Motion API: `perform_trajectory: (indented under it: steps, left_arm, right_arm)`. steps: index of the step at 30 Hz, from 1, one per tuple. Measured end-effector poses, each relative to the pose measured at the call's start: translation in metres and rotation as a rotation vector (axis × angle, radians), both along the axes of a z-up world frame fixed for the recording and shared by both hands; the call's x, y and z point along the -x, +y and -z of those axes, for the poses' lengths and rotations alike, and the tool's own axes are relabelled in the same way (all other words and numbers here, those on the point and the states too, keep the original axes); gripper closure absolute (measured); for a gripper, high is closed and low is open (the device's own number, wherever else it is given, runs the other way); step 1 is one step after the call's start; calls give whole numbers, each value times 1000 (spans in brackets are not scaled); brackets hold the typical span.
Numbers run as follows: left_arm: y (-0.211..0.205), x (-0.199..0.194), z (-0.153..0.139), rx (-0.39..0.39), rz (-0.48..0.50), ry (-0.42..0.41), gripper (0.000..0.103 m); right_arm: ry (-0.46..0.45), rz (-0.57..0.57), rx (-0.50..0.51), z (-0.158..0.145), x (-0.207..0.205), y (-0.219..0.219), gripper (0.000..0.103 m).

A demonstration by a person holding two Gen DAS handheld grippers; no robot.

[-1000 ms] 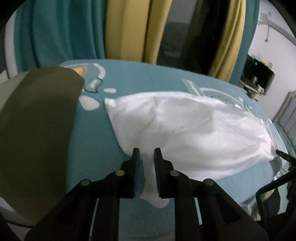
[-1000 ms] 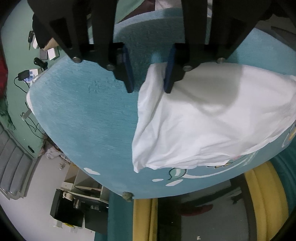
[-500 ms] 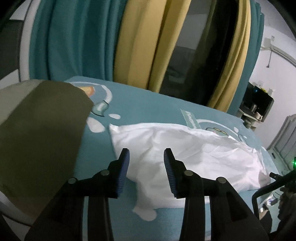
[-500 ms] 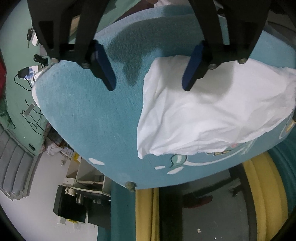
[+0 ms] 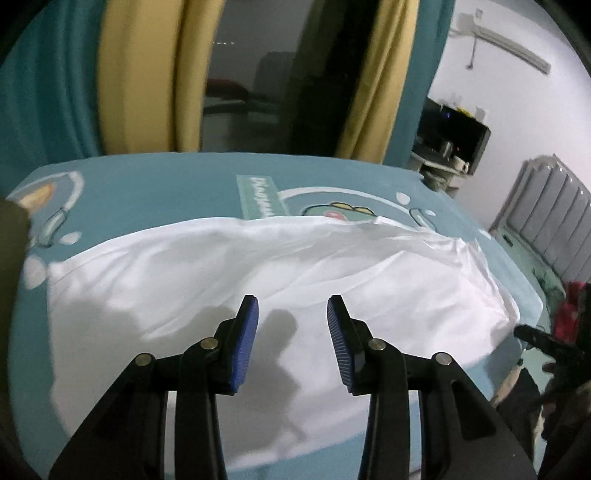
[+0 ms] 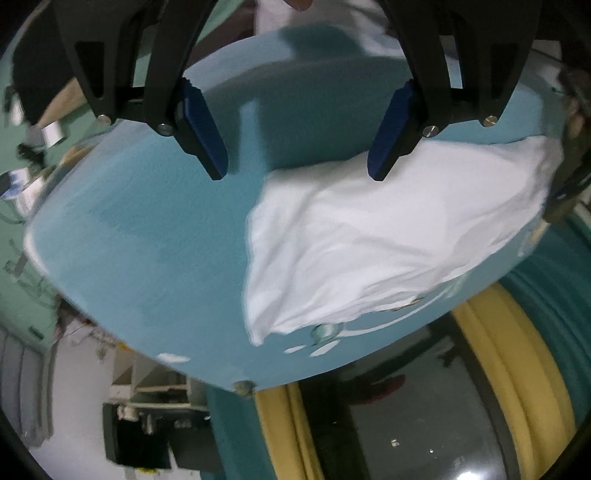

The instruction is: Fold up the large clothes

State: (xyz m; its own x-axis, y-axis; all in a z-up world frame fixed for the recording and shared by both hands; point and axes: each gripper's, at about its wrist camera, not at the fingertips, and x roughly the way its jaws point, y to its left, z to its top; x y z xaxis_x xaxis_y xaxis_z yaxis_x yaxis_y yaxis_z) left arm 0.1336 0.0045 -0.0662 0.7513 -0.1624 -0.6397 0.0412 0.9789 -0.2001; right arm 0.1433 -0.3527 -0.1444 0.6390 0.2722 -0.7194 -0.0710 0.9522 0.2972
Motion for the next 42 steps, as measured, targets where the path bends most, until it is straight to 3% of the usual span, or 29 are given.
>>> perform_trajectory:
  steps: [4, 8, 12, 15, 22, 26, 27, 29, 31, 36, 42]
  left_arm:
    - [-13, -20, 3, 49, 26, 9, 62]
    - [-25, -35, 12, 43, 43, 38, 62]
    - [-36, -50, 42, 24, 72, 163, 62]
    - [-43, -47, 44, -26, 66, 138, 62]
    - [-42, -44, 46, -8, 32, 136, 62]
    - [-45, -44, 45, -18, 23, 131, 62]
    - [-45, -44, 44, -18, 22, 132, 62]
    - [-45, -44, 45, -20, 28, 131, 62]
    - [-47, -44, 44, -32, 34, 132, 62]
    - [-53, -46, 44, -51, 43, 128, 62]
    - [-54, -47, 44, -53, 51, 121, 62]
  right_arm:
    - [17, -42, -35, 4, -1, 21, 24]
    - [9, -46, -65, 6, -11, 31, 15]
    - [-11, -36, -123, 8, -28, 33, 11]
    - [-31, -34, -164, 10, -41, 38, 9]
    - [-42, -90, -327, 13, -70, 65, 8]
    - [-33, -90, -349, 12, -87, 86, 9]
    - [-28, -104, -346, 12, -90, 91, 11]
    - [-13, -118, -303, 13, -95, 103, 40]
    - [7, -131, -316, 16, -100, 108, 58]
    - [-3, -145, -298, 7, -97, 111, 72]
    - [-90, -192, -153, -26, -91, 139, 74]
